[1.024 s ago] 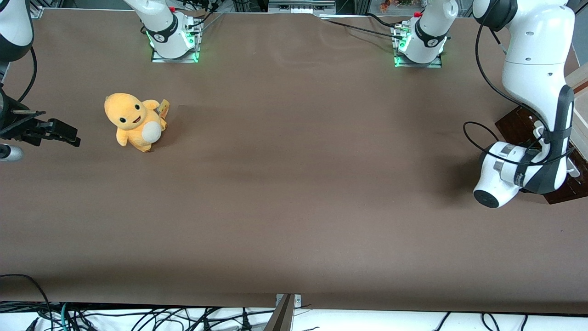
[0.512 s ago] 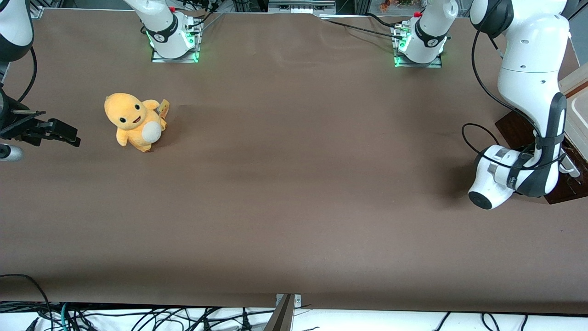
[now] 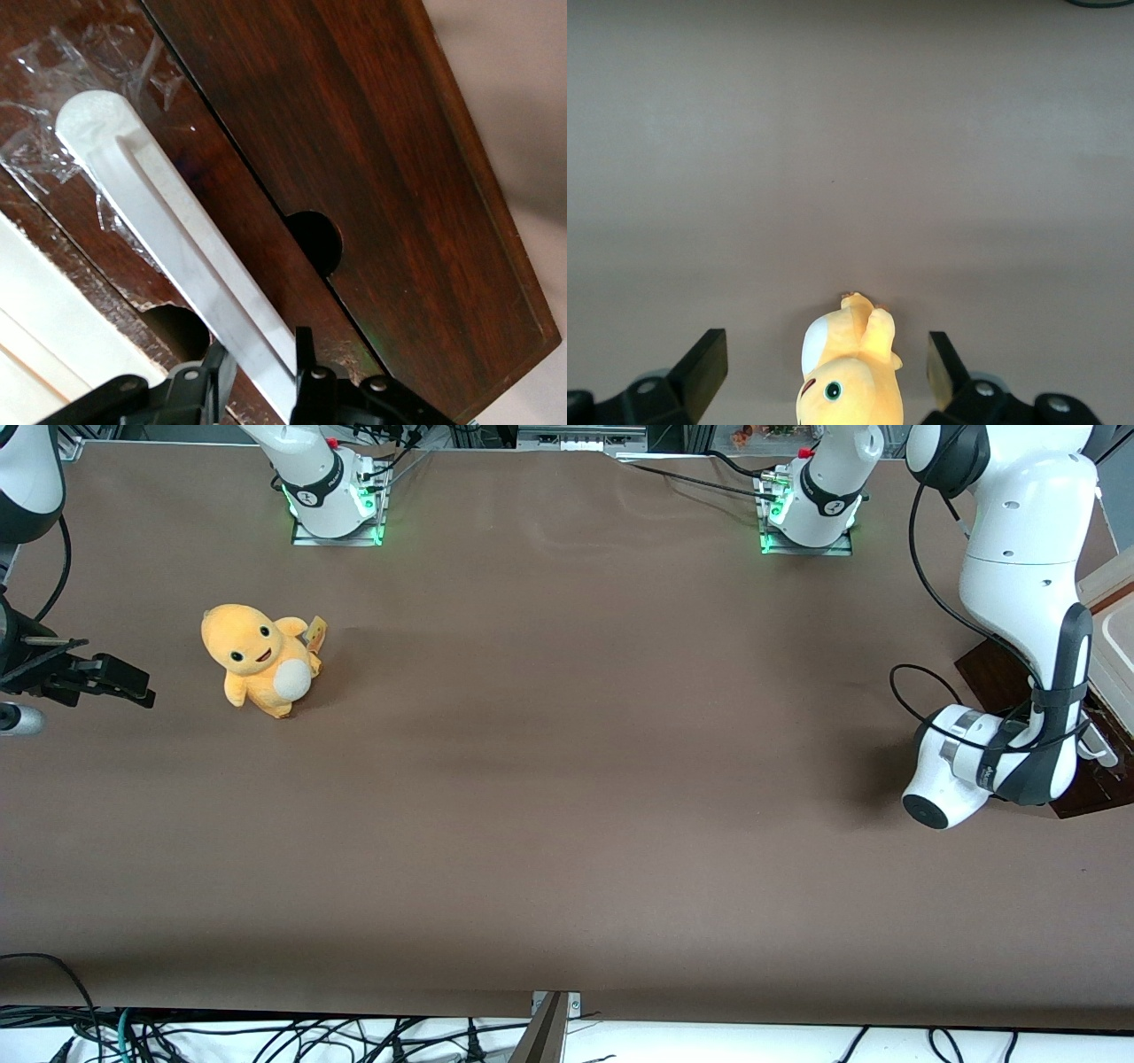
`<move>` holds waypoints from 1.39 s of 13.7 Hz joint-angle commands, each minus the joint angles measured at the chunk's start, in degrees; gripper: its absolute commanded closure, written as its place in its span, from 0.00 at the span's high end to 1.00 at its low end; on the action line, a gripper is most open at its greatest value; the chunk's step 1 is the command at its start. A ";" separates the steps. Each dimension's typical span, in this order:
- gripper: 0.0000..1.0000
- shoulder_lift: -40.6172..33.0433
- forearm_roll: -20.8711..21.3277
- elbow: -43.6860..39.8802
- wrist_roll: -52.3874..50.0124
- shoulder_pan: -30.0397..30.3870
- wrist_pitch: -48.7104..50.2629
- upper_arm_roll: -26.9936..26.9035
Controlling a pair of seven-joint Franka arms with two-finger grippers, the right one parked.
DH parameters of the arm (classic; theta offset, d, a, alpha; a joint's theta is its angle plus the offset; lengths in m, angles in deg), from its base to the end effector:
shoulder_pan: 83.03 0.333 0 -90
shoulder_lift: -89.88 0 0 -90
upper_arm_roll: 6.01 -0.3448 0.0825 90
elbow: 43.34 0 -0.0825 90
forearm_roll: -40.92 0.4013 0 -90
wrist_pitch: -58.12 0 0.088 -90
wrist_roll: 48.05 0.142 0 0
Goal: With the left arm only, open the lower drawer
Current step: 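Close the left gripper around the white drawer handle, then pull the handle with the left gripper, sliding the drawer out of the cabinet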
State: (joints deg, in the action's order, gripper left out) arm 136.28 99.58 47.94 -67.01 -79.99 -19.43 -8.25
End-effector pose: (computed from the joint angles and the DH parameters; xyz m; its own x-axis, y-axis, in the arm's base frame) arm 0.6014 0.1878 0.1779 0.7177 0.4178 -0.5572 -0.3763 -0.4407 -0.8150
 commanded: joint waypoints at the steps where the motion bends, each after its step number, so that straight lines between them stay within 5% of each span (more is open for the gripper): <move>1: 0.22 1.68 1.19 -1.97 2.53 -1.98 0.39 0.40; 19: 0.24 3.09 -1.53 -4.88 2.53 -9.10 2.41 0.57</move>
State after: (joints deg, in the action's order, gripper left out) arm 138.02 98.56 45.56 -67.93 -87.80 -17.51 -7.66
